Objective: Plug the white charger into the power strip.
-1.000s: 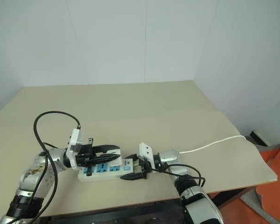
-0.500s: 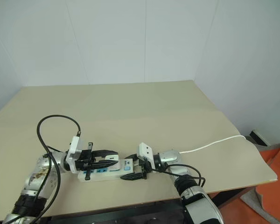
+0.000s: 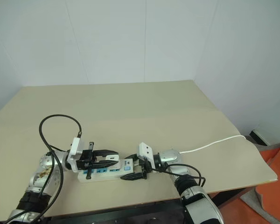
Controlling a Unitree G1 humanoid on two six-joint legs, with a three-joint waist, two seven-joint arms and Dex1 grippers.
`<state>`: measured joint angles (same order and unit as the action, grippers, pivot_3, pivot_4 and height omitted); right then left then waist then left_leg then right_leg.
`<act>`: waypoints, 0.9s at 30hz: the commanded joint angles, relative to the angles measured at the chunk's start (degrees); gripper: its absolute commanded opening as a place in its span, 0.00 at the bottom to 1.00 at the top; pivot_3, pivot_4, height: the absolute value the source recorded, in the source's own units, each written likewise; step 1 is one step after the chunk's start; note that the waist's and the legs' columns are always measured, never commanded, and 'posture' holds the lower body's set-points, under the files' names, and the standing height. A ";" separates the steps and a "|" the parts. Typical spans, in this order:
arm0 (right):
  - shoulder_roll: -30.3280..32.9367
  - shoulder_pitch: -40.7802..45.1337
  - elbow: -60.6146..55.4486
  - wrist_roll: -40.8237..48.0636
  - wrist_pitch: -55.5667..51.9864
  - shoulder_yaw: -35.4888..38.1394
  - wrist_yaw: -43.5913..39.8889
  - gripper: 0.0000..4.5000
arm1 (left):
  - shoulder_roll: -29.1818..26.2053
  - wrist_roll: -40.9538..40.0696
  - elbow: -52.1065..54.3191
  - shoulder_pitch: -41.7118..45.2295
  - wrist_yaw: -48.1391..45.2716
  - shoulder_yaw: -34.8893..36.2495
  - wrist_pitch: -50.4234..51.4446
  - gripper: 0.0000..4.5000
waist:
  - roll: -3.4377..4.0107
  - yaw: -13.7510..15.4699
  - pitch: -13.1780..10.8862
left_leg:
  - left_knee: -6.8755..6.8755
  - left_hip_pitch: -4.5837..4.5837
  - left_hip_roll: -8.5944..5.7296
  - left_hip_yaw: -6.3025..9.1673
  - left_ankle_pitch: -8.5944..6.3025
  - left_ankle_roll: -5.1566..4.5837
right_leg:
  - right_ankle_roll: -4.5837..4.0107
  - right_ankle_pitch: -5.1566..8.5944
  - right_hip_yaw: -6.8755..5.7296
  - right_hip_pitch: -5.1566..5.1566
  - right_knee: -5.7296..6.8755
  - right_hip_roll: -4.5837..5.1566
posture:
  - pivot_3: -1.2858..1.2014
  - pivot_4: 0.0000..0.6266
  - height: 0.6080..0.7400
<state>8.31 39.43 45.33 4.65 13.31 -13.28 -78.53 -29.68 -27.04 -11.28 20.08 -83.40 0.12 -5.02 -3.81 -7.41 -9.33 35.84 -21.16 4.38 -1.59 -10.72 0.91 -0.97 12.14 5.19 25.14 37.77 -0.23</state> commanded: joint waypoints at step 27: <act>0.22 -1.67 -1.05 -1.04 -1.60 -1.70 0.23 0.76 | -1.23 0.39 -0.86 0.17 -4.00 -0.79 0.26 0.23 | 0.01 -0.13 -0.01 | -0.15 -0.04 0.02 0.00 -0.03 0.02 | 0.00 0.00 0.29 0.05 -0.24 -0.21 | 0.52 0.24 1.00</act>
<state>8.36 38.96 44.27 4.66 13.14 -13.40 -78.57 -30.08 -27.02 -12.30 20.45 -86.46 -0.06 -4.65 -3.80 -7.54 -9.35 35.69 -21.19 4.40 -1.58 -10.76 0.94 -0.96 12.14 5.48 25.19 37.52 -0.44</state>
